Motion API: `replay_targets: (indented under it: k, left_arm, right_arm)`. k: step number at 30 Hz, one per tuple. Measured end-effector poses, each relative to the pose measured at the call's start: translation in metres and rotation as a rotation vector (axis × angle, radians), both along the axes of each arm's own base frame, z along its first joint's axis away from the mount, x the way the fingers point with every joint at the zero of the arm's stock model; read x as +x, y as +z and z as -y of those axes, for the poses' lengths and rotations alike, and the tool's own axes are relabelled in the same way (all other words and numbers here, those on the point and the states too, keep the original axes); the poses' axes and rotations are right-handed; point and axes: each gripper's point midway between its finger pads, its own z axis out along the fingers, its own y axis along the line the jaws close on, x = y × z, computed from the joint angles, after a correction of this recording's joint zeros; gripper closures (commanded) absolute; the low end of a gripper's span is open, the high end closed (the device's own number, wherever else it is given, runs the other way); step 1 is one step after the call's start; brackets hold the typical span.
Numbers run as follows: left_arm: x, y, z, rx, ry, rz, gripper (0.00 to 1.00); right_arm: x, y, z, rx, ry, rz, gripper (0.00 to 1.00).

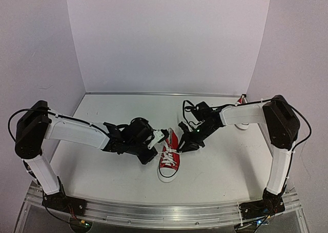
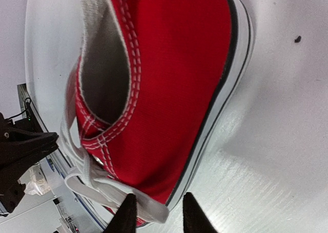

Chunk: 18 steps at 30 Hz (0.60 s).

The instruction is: Tie the shoes

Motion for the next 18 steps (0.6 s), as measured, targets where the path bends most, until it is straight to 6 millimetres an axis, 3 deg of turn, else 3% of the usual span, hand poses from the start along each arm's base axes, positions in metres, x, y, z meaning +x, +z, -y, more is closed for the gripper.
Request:
replay_targets:
  k: [2,7,12,18]
  left_arm:
    - [0.0,0.0,0.0,-0.002,-0.001,-0.001,0.87]
    - [-0.002,0.013,0.005,-0.042,-0.025,0.004,0.62]
    - [-0.007,0.044,0.017,-0.131,-0.095,0.04,0.59]
    - [-0.016,0.046,0.028,-0.148,-0.154,0.036,0.59]
  right_arm:
    - [-0.002,0.002,-0.002,0.016,0.015,-0.003,1.0]
    - [-0.005,0.005,-0.005,0.041,0.034,-0.015,1.0]
    - [-0.007,0.007,-0.006,0.052,0.042,-0.021,1.0]
    - [-0.008,0.007,-0.007,0.054,0.043,-0.023,1.0]
